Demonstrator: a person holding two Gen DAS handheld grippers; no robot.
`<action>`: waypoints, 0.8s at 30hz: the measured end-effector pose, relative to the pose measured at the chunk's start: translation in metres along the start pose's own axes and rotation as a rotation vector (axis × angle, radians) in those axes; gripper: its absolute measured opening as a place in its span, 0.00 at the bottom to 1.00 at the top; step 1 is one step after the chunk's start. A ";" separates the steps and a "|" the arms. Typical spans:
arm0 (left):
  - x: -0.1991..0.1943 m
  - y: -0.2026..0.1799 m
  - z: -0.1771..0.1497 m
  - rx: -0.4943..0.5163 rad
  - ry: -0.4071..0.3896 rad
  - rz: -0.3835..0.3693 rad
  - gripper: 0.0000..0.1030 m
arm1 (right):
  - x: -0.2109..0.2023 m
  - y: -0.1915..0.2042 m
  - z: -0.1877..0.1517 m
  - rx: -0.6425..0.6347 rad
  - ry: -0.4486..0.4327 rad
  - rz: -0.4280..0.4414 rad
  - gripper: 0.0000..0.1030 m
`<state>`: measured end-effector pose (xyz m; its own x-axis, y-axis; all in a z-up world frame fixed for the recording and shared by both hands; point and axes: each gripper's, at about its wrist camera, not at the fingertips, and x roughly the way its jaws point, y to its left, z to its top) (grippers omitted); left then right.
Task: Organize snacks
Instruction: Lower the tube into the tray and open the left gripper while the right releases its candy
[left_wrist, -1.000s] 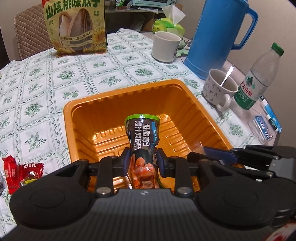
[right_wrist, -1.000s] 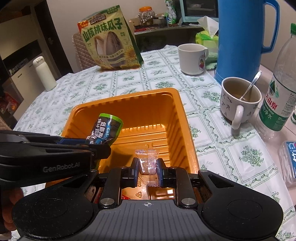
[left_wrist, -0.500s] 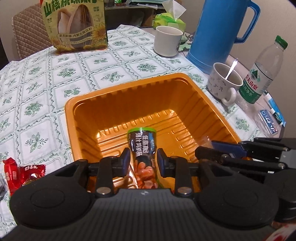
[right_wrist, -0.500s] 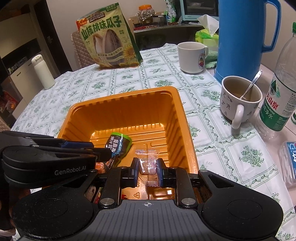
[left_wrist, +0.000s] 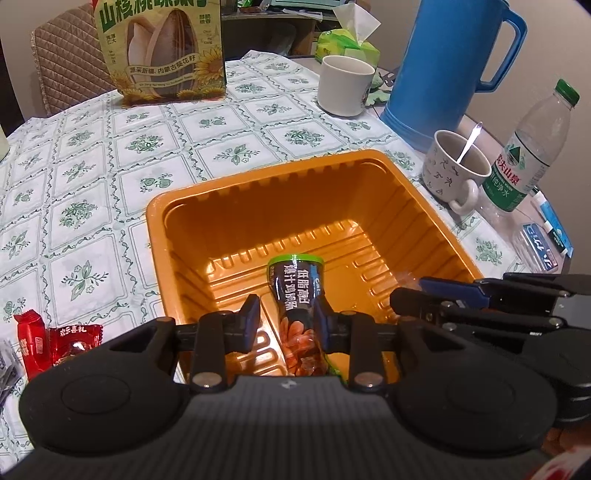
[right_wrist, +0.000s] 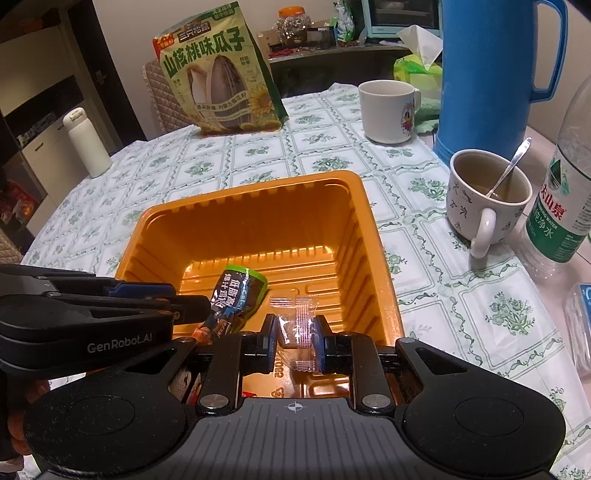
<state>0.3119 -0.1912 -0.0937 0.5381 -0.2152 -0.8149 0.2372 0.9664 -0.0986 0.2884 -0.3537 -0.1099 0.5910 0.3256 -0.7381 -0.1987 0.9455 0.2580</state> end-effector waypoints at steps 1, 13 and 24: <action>0.000 0.000 0.000 0.000 -0.001 0.001 0.27 | 0.000 0.000 0.000 0.005 -0.007 0.004 0.20; -0.009 0.000 -0.002 0.004 -0.017 -0.007 0.31 | -0.015 -0.005 0.002 0.044 -0.069 0.020 0.50; -0.029 0.003 -0.008 -0.013 -0.049 -0.022 0.52 | -0.030 -0.011 -0.003 0.083 -0.092 0.018 0.59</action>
<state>0.2900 -0.1810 -0.0748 0.5717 -0.2427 -0.7837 0.2394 0.9630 -0.1236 0.2710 -0.3742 -0.0923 0.6577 0.3372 -0.6735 -0.1470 0.9345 0.3243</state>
